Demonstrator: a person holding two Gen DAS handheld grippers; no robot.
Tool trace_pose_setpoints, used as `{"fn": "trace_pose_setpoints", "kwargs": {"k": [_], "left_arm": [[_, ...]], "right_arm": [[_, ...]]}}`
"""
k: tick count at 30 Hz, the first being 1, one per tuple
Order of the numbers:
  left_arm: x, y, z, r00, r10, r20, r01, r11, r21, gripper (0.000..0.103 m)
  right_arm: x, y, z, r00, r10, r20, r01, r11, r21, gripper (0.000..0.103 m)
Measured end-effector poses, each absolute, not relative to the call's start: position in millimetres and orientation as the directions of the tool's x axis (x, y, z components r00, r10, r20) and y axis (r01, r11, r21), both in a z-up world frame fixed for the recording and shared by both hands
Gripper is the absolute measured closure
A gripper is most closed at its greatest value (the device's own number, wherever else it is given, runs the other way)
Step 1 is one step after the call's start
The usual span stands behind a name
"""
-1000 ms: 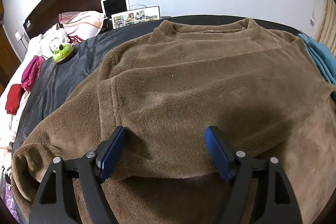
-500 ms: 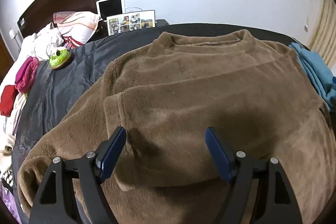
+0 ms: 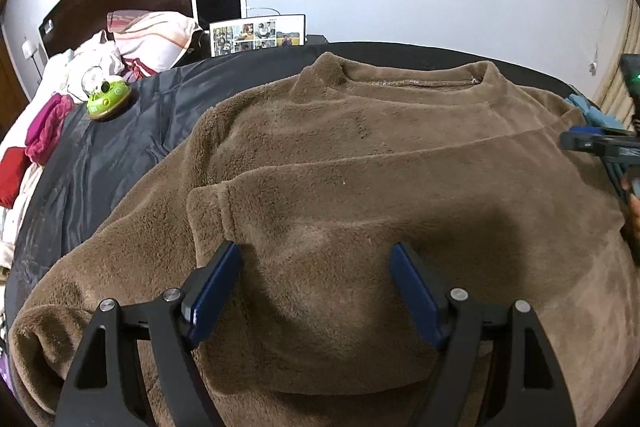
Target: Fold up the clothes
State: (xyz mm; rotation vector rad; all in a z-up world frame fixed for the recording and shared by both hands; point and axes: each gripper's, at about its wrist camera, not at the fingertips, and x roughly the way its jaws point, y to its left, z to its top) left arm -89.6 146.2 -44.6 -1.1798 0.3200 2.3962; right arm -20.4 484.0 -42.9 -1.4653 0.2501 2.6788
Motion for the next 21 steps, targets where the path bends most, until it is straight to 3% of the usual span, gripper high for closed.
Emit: {"fn": "trace_pose_setpoints", "kwargs": {"k": [12,21], "left_arm": [[-88.4,148.4,-49.0,-0.560,0.272,-0.783,-0.477,-0.878,0.036,0.019],[-57.3,127.6,-17.8,-0.532,0.311,-0.787,-0.457,-0.888,-0.042,0.018]], "right_arm": [[-22.4,465.7,-58.5,-0.555,0.138,-0.821,-0.171,-0.984,-0.050,0.019],[21.3,423.9,-16.5,-0.596,0.124,-0.793,-0.135,-0.989,-0.053,0.019]]}}
